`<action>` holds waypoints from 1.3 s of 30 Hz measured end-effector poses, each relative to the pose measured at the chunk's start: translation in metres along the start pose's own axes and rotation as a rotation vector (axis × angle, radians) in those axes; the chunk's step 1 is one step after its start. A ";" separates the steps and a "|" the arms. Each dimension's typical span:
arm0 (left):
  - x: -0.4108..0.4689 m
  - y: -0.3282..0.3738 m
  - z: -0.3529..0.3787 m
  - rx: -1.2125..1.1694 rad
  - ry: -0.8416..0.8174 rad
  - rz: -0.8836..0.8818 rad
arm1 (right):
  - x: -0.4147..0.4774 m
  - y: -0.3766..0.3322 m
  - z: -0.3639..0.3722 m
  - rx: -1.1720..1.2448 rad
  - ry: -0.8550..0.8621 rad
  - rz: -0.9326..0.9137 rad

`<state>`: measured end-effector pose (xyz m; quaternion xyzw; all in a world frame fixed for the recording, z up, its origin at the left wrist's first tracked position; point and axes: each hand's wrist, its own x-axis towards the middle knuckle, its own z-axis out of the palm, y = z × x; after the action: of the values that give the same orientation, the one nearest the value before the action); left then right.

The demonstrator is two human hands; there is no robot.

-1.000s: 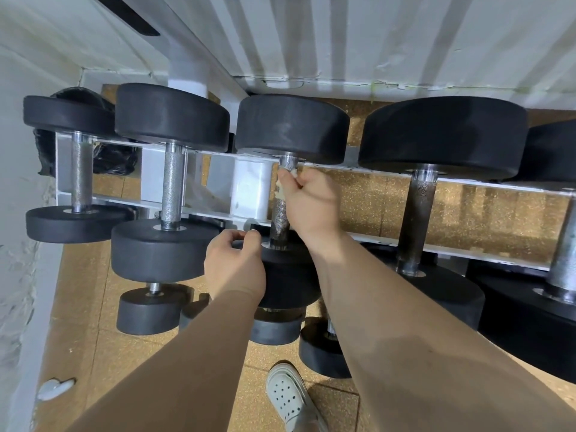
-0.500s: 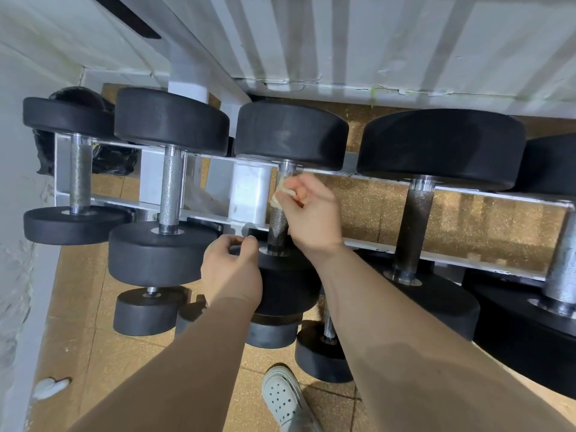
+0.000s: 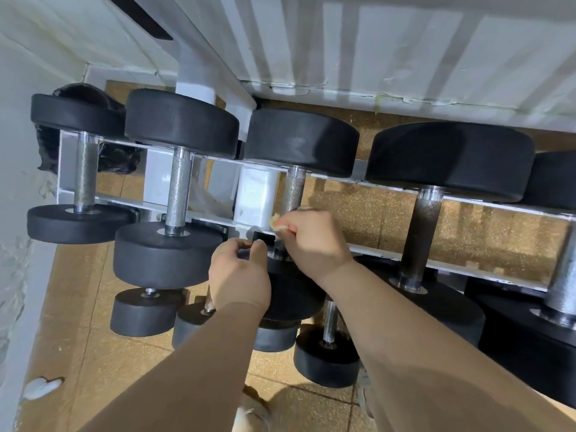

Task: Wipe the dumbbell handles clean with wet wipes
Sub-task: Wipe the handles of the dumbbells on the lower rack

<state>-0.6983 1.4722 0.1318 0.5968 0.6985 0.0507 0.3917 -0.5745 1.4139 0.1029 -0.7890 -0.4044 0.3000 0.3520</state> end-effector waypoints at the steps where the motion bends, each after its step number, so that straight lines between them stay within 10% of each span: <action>1: 0.001 -0.001 0.000 -0.001 -0.001 0.008 | 0.000 0.000 -0.002 -0.012 -0.023 -0.026; 9: -0.002 -0.005 -0.002 -0.074 -0.016 0.125 | 0.024 -0.013 -0.002 -0.339 0.243 0.030; 14: -0.001 0.002 -0.013 -0.056 -0.096 0.095 | -0.007 -0.026 -0.011 -0.342 -0.189 0.159; 20: -0.005 -0.002 -0.049 -0.479 -0.366 -0.121 | -0.006 -0.081 -0.013 0.001 0.161 0.212; 39: 0.062 0.008 -0.209 -0.485 -0.350 0.130 | 0.006 -0.230 0.041 0.524 0.028 0.421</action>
<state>-0.8183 1.6117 0.2497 0.5292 0.5482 0.1375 0.6329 -0.7010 1.5299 0.2614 -0.7420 -0.1368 0.4492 0.4785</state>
